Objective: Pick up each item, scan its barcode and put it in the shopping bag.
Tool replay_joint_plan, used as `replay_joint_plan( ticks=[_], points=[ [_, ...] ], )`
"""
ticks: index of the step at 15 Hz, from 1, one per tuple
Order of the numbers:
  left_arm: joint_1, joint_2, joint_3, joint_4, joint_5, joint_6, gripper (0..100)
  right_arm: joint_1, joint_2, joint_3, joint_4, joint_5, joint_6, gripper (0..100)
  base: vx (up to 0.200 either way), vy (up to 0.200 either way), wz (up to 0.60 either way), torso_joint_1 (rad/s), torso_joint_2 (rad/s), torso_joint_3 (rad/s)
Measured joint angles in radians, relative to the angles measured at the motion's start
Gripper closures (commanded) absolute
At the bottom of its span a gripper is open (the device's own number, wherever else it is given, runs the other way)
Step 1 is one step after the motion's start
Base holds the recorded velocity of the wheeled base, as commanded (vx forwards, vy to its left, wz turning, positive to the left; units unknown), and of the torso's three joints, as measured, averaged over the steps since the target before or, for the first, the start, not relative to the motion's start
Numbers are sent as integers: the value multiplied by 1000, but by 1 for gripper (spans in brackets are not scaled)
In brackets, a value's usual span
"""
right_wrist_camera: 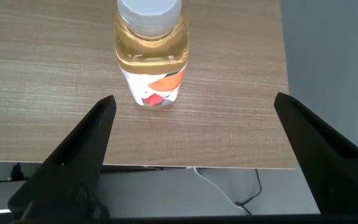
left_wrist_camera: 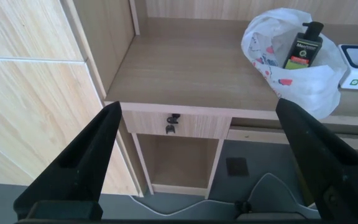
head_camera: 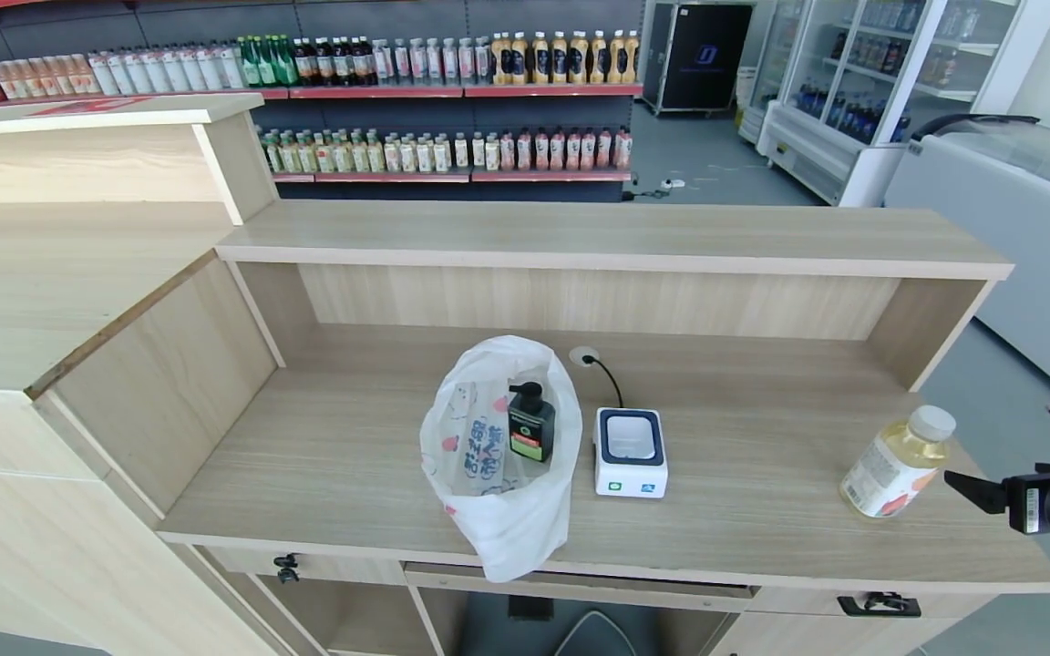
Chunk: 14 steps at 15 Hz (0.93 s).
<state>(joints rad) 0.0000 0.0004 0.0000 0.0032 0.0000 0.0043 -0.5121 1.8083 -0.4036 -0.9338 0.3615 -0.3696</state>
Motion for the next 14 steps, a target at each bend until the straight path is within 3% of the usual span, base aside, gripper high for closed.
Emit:
replay_joint_plan(
  ticks=[14],
  points=[
    [0,0,0,0,0,0,0,11,263,-51,-175,135,22,0,0,0,0,0,0,0]
  ],
)
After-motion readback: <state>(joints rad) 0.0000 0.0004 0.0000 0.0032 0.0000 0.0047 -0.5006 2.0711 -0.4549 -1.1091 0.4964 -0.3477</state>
